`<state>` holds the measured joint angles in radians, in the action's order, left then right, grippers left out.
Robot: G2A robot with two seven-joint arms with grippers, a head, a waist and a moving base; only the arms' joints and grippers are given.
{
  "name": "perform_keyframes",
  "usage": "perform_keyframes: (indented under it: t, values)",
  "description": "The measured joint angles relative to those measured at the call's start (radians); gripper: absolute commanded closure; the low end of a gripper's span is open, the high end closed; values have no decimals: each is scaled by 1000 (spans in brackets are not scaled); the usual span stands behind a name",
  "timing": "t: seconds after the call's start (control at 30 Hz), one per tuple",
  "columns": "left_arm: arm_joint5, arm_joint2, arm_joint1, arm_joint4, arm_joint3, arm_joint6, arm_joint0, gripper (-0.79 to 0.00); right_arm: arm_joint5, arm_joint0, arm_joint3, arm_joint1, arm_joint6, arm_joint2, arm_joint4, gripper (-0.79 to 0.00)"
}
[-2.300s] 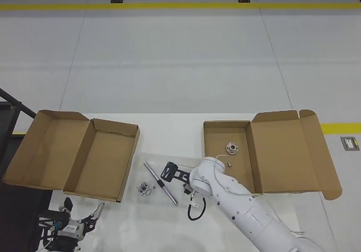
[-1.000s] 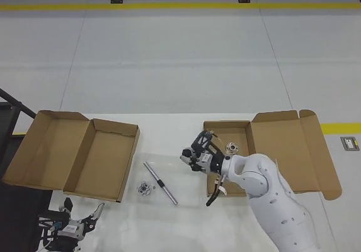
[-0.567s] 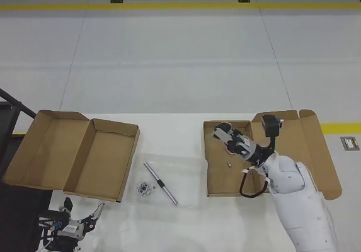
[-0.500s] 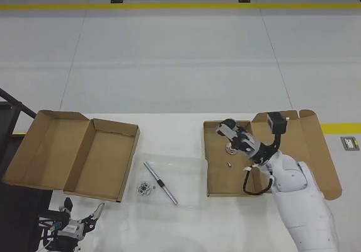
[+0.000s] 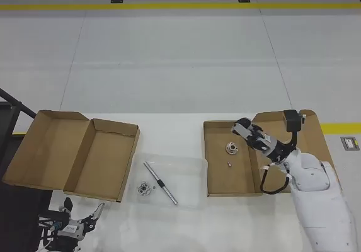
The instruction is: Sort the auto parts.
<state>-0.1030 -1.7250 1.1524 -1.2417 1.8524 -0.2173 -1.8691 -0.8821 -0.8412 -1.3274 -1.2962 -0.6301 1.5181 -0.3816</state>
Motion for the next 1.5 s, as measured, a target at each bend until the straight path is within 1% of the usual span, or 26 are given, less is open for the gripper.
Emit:
perform_keyframes:
  t: [0.03,0.07,0.13,0.17,0.27,0.33,0.47,0.53,0.77,0.93,0.97,1.03,1.13,1.3,1.43,1.5]
  values:
    - [0,0,0,0,0,0,0,-785,60,-13,-32,0,16,-7,-88,0]
    - [0,0,0,0,0,0,0,-785,140,-30,-72,1,21,-19,-199,0]
    - [0,0,0,0,0,0,0,-785,269,-50,-119,3,14,-37,-356,0]
    - [0,0,0,0,0,0,0,-785,365,-59,-142,4,5,-54,-470,0]
    - [0,0,0,0,0,0,0,-785,587,-60,-167,0,-69,-133,-709,0]
    - [0,0,0,0,0,0,0,-785,639,-47,-148,-1,-124,-170,-788,0]
    - [0,0,0,0,0,0,0,-785,702,-3,-79,-5,-244,-230,-894,0]
    - [0,0,0,0,0,0,0,-785,719,15,-46,-8,-276,-249,-905,0]
    - [0,0,0,0,0,0,0,-785,726,102,128,-25,-348,-329,-920,0]
    - [0,0,0,0,0,0,0,-785,744,151,229,-39,-360,-369,-905,0]
    - [0,0,0,0,0,0,0,-785,745,160,249,-42,-355,-374,-900,-172]
    - [0,0,0,0,0,0,0,-785,747,169,271,-45,-348,-380,-896,-286]
    - [0,0,0,0,0,0,0,-785,754,180,295,-48,-338,-386,-893,-336]
    - [0,0,0,0,0,0,0,-785,765,176,287,-48,-316,-385,-891,-345]
    - [-1,-2,0,3,6,0,2,-785,773,144,220,-40,-289,-363,-901,-348]
    - [-3,-15,0,0,31,-2,-1,-785,777,111,155,-34,-267,-345,-911,-360]
